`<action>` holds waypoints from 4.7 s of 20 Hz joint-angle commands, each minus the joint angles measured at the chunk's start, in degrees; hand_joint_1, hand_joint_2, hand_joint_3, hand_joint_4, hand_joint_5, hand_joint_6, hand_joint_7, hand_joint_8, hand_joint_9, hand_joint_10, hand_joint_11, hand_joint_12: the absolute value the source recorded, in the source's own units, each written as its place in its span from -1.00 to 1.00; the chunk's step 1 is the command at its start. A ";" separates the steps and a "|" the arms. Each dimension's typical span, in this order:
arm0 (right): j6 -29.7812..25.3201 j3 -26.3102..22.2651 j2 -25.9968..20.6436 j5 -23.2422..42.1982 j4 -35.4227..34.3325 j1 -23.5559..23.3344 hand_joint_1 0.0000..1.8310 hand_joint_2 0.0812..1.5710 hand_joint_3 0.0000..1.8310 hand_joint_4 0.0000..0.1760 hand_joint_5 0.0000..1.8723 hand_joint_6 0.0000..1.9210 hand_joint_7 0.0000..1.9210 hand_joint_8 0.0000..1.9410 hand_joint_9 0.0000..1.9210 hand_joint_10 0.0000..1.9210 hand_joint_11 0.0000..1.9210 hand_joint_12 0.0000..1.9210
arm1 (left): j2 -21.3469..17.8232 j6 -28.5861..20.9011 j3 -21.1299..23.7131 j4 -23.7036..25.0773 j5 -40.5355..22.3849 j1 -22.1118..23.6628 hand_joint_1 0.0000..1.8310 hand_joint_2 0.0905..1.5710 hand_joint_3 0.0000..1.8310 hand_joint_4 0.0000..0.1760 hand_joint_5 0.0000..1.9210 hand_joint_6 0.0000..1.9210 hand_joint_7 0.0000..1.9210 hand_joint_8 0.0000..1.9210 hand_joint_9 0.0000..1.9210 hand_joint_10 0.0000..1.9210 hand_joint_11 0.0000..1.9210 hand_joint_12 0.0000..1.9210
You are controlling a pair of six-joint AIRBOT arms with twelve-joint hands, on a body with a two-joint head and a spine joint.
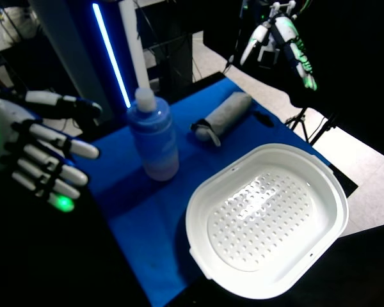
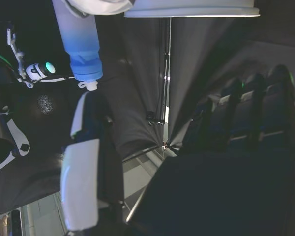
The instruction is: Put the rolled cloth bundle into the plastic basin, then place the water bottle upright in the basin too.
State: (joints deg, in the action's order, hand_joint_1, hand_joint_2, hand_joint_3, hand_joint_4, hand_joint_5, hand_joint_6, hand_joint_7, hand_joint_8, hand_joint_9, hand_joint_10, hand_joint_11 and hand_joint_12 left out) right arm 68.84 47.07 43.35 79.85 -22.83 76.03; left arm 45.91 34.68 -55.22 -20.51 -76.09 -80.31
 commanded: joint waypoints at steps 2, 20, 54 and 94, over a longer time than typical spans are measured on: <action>-0.64 0.40 -0.04 7.15 0.11 -0.32 -0.52 0.55 -1.00 -0.09 -0.84 -1.00 -0.77 -1.00 -0.80 -0.99 -1.00 -0.49 | 0.06 -0.37 -0.68 0.62 -7.26 1.32 -0.77 0.24 -1.00 1.00 -0.96 -1.00 -1.00 -1.00 -1.00 -1.00 -1.00 -1.00; -0.64 1.19 0.48 6.54 0.10 -0.32 -0.48 0.56 -1.00 0.00 -0.83 -1.00 -0.82 -1.00 -0.85 -1.00 -1.00 -0.55 | 4.97 -6.80 -7.02 45.40 32.37 33.51 -0.25 -0.07 -1.00 1.00 -0.81 -1.00 -0.82 -1.00 -0.85 -1.00 -0.99 -0.50; -0.78 1.63 1.43 6.54 0.12 -0.30 -0.55 0.62 -1.00 -0.12 -0.85 -1.00 -0.80 -1.00 -0.80 -1.00 -0.84 -0.77 | 7.09 1.61 -10.31 40.78 24.04 49.43 0.97 0.33 -0.96 1.00 -0.14 1.00 0.18 1.00 0.46 1.00 0.57 1.00; -4.19 6.35 5.77 6.54 2.03 -1.58 -0.46 0.65 -1.00 0.09 -0.87 -1.00 -0.83 -1.00 -0.82 -1.00 -0.85 -0.83 | 40.98 6.31 -52.59 26.48 57.40 58.49 -0.37 0.23 -1.00 0.56 -0.58 -1.00 -0.53 -0.99 -0.60 -0.95 -1.00 -0.03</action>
State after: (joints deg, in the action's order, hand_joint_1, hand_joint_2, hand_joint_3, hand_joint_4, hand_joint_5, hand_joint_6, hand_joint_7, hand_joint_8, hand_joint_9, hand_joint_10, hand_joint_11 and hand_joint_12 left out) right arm 65.30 53.12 49.10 79.33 -20.82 75.18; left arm 86.83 41.15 -107.11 6.37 -11.22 -22.96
